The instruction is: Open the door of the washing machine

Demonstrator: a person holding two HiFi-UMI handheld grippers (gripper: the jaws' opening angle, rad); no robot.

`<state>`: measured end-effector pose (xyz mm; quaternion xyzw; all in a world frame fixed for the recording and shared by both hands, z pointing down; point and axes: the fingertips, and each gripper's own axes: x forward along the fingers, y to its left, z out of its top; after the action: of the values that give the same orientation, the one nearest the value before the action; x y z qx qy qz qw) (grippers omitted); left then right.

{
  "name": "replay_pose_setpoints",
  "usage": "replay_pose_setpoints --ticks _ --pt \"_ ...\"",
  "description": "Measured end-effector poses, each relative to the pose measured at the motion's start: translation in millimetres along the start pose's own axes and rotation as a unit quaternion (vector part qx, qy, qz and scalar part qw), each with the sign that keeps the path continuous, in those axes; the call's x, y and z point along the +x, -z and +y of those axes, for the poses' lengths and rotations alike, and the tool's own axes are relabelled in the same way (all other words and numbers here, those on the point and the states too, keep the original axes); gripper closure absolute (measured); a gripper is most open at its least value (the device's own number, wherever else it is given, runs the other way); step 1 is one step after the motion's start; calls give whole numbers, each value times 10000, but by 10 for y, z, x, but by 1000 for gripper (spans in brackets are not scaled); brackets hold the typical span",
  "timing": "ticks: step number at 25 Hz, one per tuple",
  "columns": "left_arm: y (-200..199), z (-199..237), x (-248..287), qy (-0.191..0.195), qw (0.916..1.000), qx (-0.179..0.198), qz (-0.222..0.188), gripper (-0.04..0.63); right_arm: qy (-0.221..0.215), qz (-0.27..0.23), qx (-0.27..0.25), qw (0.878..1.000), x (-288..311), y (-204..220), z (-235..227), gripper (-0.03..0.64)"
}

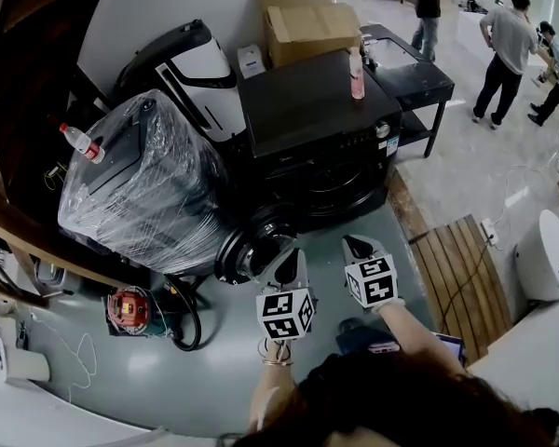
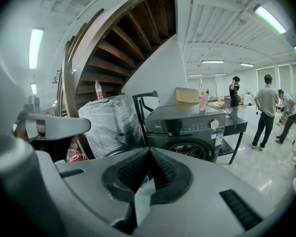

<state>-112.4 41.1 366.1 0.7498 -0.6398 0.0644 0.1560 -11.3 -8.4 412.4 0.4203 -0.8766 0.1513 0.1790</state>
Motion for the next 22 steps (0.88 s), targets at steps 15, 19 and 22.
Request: replay_pose_setpoints --ticks 15,19,22 --pt "-50 22 -214 46 9999 8 -160 584 339 -366 -313 9983 -267 -123 55 618" --pt "-63 9 -249 46 9998 1 -178 584 374 -421 -385 9977 -337 -162 58 618" --pt "-66 -15 -265 56 9998 24 -191 584 371 -453 -446 9973 -372 -177 62 618"
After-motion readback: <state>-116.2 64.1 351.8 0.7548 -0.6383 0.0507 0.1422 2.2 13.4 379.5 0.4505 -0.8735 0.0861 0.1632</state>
